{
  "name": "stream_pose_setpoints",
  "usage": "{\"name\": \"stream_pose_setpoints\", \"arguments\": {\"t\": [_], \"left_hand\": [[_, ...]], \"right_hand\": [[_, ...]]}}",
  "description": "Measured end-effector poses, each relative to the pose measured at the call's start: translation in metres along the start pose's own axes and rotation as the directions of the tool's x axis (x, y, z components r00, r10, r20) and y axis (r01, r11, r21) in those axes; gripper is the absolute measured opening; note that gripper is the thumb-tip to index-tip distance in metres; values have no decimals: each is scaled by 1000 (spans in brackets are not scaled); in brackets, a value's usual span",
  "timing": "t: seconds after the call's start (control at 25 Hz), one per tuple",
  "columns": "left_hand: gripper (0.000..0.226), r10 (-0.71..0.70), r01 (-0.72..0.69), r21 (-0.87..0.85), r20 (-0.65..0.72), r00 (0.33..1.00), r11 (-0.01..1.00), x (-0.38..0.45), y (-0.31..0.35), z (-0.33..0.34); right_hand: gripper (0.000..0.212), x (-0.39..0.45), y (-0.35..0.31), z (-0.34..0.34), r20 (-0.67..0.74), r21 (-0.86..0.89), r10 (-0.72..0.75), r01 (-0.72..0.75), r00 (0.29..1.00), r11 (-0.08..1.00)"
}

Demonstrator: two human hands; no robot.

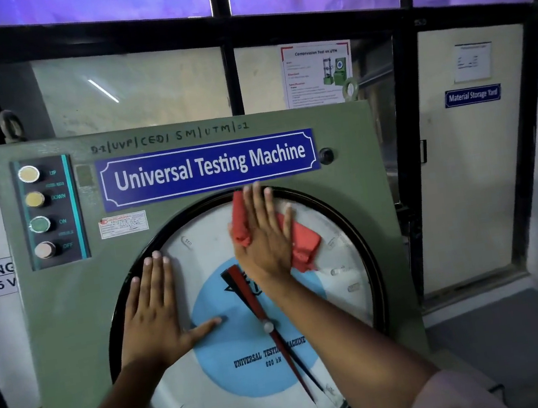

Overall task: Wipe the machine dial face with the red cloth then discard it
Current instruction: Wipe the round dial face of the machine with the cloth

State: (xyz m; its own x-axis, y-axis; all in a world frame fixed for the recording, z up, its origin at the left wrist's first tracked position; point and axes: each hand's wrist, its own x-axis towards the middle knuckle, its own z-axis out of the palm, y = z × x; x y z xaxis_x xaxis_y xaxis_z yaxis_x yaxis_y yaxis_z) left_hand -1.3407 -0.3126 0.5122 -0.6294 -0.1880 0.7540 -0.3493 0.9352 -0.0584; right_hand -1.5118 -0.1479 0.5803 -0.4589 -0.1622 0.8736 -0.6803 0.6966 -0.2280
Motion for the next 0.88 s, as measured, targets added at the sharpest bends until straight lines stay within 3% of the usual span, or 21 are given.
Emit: {"name": "stream_pose_setpoints", "arguments": {"t": [0.12,0.2,0.36,0.48,0.52,0.6,0.72,0.8,0.88], "left_hand": [[146,-1,1,-2,-10,1000,1000,0,1,-1],[146,5,-5,2,-1,1000,1000,0,2,-4],[146,3,-3,-8,8,1000,1000,0,1,-3],[145,2,-2,-11,0,1000,1000,-1,-1,0],[146,4,-4,-3,-4,1000,1000,-3,-2,1],[146,11,-11,-3,3,1000,1000,-2,0,-1],[146,-1,1,-4,30,1000,1000,-2,3,-9],[146,-12,13,-16,60,998,1000,-3,7,-19],[144,-16,18,-21,81,997,1000,-4,8,-28]], "right_hand": [[80,-45,16,5,68,-34,-240,243,968,969],[78,-75,55,0,101,-78,-242,250,965,965],[74,-75,114,-20,98,-189,26,-7,995,982],[78,-36,78,-17,74,-76,266,-261,961,962],[80,-28,61,-14,75,-68,230,-225,970,972],[85,-24,40,-7,117,-112,-24,37,993,993],[99,-49,35,-8,254,-161,-374,420,892,893],[103,-68,44,-18,378,-146,-488,571,787,808],[92,-75,63,-33,428,-126,-473,569,770,813]]}}
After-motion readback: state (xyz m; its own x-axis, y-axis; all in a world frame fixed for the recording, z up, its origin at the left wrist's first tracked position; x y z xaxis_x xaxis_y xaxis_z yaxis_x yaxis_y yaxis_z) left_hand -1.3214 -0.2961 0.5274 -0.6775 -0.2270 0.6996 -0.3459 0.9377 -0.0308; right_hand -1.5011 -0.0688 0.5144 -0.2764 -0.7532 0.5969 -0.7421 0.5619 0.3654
